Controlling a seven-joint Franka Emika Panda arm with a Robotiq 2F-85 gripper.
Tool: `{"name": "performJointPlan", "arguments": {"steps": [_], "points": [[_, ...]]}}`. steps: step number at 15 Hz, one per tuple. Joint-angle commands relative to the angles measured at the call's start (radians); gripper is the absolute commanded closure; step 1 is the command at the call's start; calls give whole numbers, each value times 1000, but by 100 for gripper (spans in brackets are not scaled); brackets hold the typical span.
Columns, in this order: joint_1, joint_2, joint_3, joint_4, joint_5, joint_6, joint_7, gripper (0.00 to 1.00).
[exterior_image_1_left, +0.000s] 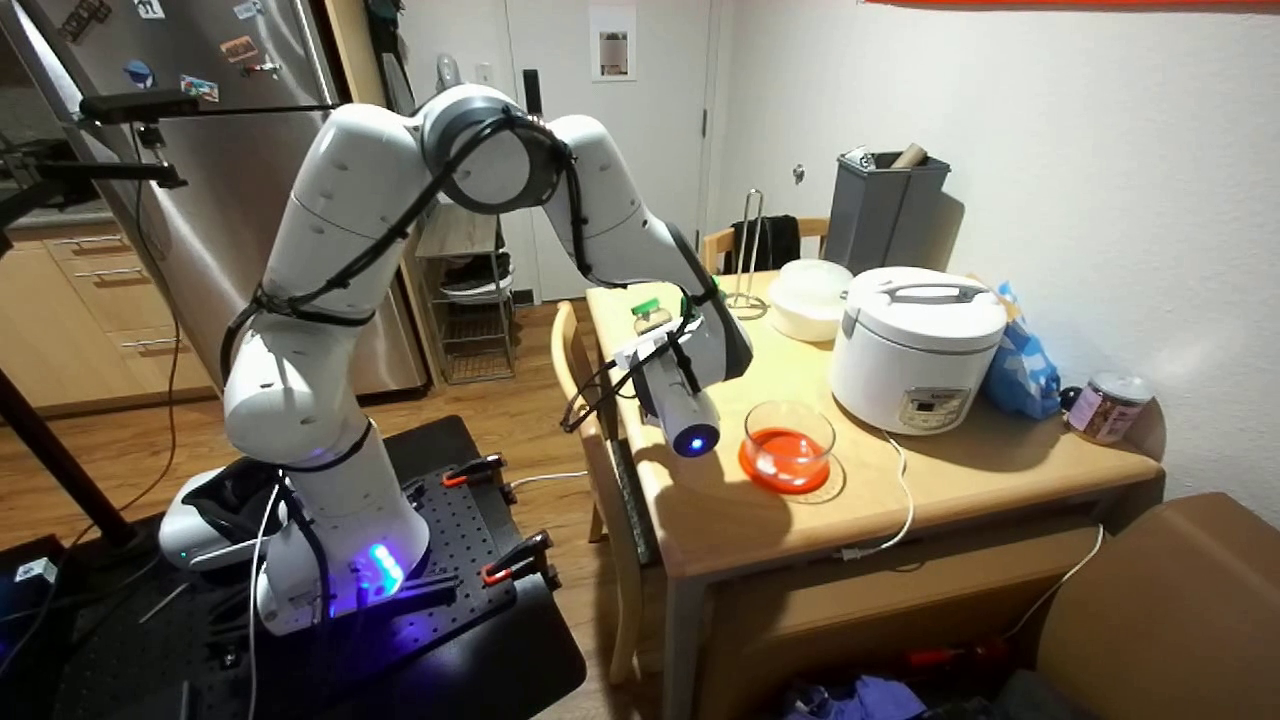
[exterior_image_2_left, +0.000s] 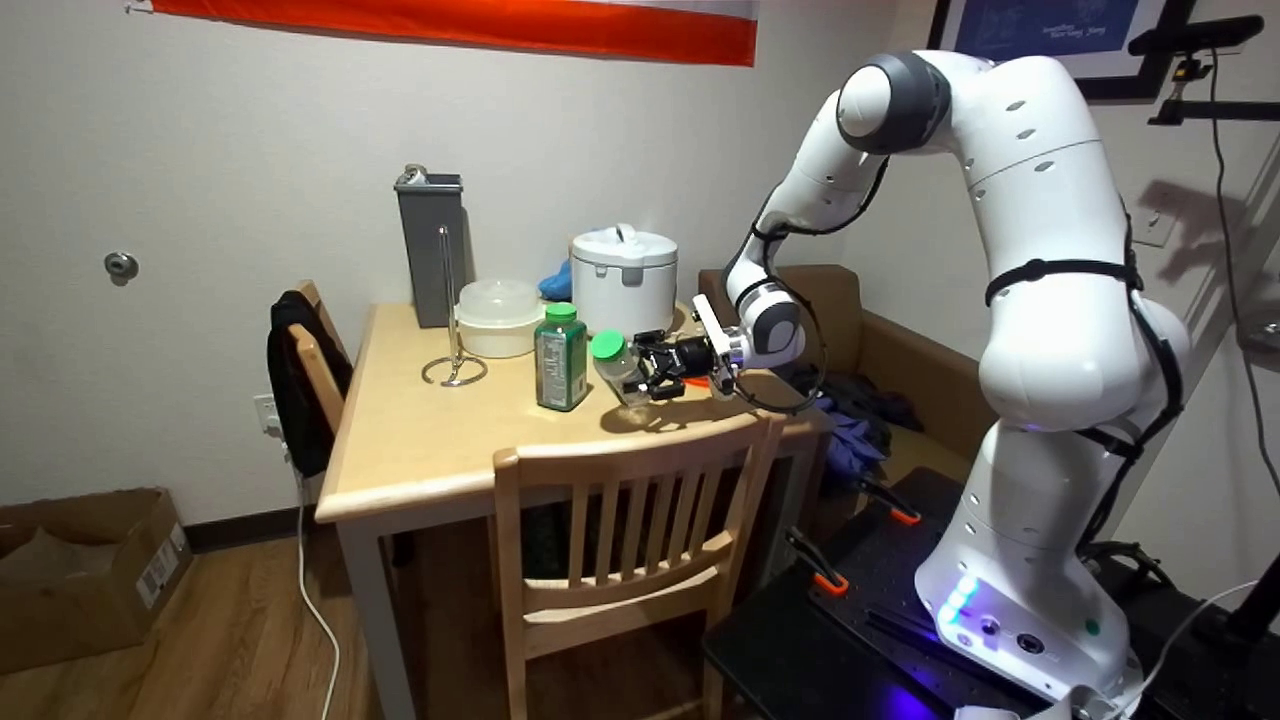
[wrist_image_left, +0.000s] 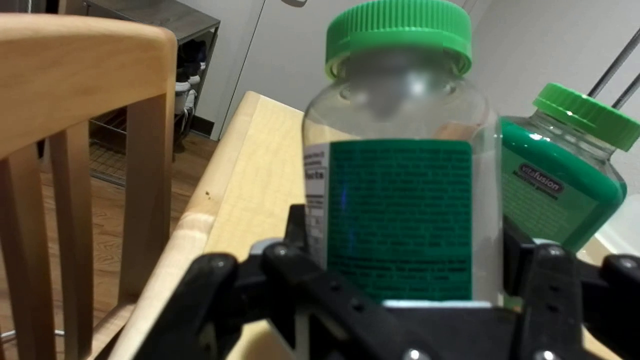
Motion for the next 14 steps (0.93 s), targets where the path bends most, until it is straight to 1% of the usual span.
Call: {"name": "performJointPlan", "arguments": {"steps": [1, 8, 14], "points": [[10, 21, -11, 10, 29, -41, 47, 42], [9, 63, -8, 15, 73, -69, 99, 42], [7, 95, -5, 30, 116, -108, 77, 42]]}}
